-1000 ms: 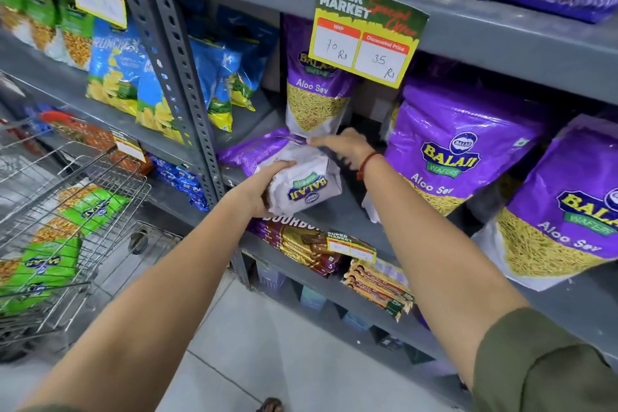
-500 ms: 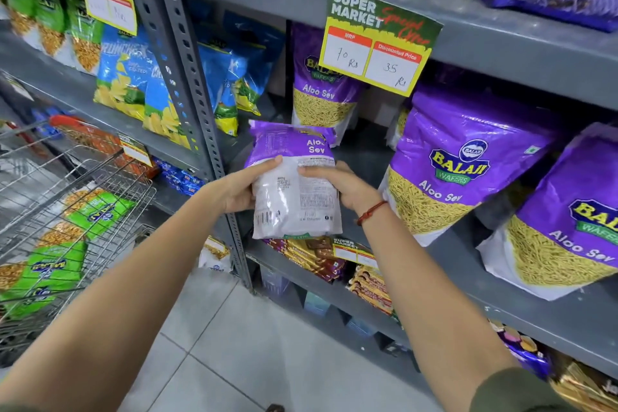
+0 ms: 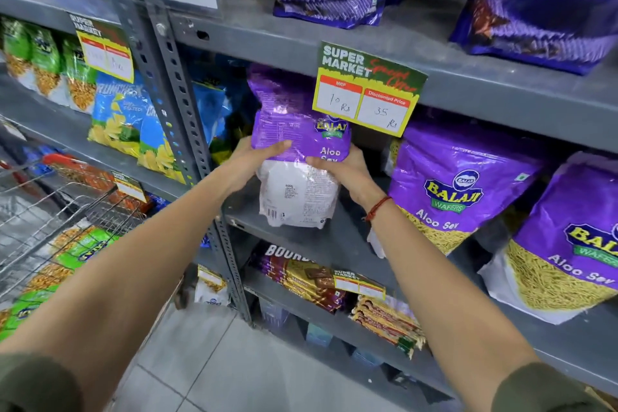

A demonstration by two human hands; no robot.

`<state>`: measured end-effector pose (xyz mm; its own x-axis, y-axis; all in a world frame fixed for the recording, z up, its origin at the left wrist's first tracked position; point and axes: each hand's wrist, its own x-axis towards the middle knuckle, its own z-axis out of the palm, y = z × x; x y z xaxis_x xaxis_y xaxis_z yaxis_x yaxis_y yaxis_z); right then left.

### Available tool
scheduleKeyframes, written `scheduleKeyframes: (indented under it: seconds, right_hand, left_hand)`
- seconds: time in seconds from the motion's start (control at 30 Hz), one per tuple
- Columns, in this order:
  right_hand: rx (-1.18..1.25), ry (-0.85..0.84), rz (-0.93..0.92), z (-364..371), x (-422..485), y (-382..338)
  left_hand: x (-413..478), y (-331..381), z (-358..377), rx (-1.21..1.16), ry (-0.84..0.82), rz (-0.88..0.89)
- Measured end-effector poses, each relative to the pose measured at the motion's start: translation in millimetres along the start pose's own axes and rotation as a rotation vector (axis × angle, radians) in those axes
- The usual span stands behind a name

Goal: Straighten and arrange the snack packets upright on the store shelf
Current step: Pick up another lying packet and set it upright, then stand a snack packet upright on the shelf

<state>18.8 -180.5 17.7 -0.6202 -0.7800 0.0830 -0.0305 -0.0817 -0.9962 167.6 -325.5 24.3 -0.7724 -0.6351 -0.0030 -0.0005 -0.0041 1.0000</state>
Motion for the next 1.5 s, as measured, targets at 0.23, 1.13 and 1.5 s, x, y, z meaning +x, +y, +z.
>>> scheduleKeyframes:
  seconds: [0.23, 1.13, 1.5]
  right_hand:
    - [-0.059, 0.226, -0.142, -2, 18, -13]
    - [-0.567, 0.423, -0.094, 35, -42, 40]
    - [-0.427, 0.393, -0.148, 2, -46, 57]
  left_hand:
    - [34, 28, 3, 0.047, 0.076, 0.107]
    - [-58, -98, 101, 0.459, 0.384, 0.027]
    - [-9, -73, 26, 0.563, 0.057, -0.069]
